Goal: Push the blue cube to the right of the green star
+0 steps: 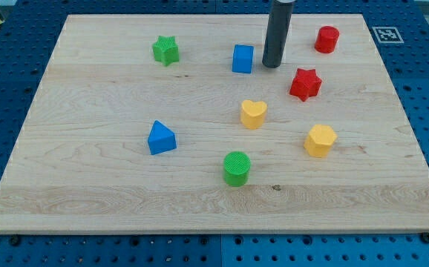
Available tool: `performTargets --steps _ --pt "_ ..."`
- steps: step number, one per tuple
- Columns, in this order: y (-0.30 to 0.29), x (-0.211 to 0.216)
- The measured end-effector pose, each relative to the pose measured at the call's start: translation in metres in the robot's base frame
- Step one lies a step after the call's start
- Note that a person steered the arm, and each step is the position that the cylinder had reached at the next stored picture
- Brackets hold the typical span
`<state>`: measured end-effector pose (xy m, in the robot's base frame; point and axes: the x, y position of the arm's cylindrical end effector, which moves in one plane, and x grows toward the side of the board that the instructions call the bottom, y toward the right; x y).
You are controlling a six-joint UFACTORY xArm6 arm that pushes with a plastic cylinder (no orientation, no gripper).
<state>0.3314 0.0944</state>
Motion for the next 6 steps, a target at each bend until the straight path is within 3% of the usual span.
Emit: performTargets --steps 6 --pt "-0.089 -0.002"
